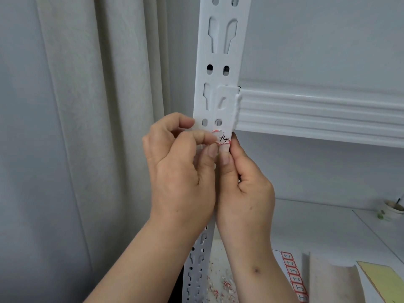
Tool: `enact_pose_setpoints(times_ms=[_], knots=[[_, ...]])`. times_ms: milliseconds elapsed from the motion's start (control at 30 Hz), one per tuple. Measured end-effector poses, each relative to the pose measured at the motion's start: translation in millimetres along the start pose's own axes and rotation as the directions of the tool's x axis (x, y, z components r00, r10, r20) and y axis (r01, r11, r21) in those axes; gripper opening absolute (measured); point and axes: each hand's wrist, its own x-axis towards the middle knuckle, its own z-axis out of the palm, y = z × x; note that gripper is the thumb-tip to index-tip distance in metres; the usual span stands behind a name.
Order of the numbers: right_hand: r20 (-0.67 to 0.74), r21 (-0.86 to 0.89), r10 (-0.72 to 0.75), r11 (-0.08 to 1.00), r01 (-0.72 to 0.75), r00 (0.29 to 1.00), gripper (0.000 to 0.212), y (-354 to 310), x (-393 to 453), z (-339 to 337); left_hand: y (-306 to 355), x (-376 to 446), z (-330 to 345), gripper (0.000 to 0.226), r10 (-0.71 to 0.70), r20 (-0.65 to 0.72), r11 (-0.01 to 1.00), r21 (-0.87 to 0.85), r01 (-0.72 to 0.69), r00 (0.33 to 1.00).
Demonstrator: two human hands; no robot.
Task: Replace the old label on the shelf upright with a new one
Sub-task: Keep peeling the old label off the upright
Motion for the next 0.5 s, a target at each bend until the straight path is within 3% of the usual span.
enact_pose_setpoints(times_ms=[267,500], knots=[[0.010,0.018,-0.005,1.000,0.005,1.000,0.041,1,1,0,3,14,5,0.009,0.004,-0.036,1.000,-0.016,-0.004,0.999],[0.008,0.016,-0.007,1.000,0.007,1.000,0.042,1,0,0,0,17,8,0.004,0.141,-0.105,0.988,0.076,-0.133,0.984]])
